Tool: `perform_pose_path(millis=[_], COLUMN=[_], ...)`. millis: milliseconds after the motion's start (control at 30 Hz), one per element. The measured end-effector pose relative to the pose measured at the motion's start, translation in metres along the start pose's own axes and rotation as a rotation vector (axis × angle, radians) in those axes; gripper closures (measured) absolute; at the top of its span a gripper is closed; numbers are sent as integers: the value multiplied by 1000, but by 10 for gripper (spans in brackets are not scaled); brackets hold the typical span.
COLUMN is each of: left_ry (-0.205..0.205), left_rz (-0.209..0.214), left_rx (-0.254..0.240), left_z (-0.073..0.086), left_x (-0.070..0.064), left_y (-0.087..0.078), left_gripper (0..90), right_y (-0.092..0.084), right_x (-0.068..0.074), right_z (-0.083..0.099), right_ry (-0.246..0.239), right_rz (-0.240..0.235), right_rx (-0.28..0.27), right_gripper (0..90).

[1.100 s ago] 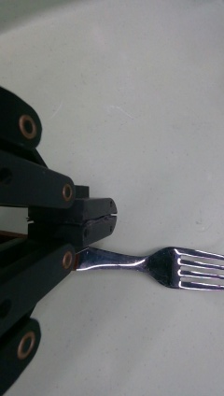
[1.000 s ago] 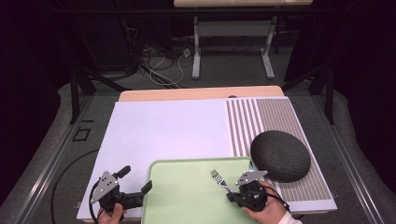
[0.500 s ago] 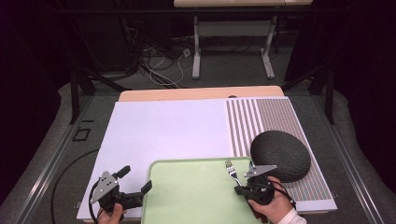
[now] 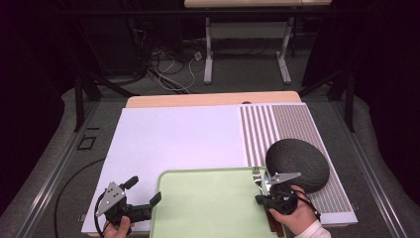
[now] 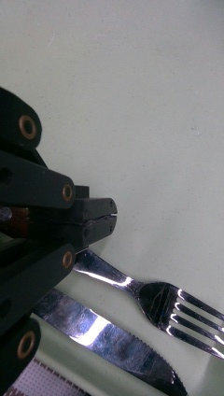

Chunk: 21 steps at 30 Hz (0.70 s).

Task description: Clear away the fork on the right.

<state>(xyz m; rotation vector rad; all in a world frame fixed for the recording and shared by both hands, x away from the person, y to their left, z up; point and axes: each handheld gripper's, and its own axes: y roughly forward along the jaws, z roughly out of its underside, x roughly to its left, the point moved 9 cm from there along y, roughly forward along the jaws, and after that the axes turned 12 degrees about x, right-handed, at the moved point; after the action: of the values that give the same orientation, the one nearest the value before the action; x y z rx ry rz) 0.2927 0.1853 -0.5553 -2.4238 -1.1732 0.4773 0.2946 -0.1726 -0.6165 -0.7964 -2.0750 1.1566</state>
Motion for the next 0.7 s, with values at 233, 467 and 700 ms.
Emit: perform_pose_path(millis=[233, 467, 700], left_ry=[2, 3, 3], left_rz=[1, 0, 0], left_rx=[0, 1, 1], left_z=[0, 0, 0], left_x=[0, 0, 0], left_y=[0, 0, 0], left_gripper=[10, 11, 11], right_y=[0, 0, -1], right_x=[0, -1, -2], right_z=[0, 0, 1], right_ry=[12, 16, 21], right_rz=[-2, -2, -6], right_rx=[-3, -10, -1], right_gripper=[900, 900, 900])
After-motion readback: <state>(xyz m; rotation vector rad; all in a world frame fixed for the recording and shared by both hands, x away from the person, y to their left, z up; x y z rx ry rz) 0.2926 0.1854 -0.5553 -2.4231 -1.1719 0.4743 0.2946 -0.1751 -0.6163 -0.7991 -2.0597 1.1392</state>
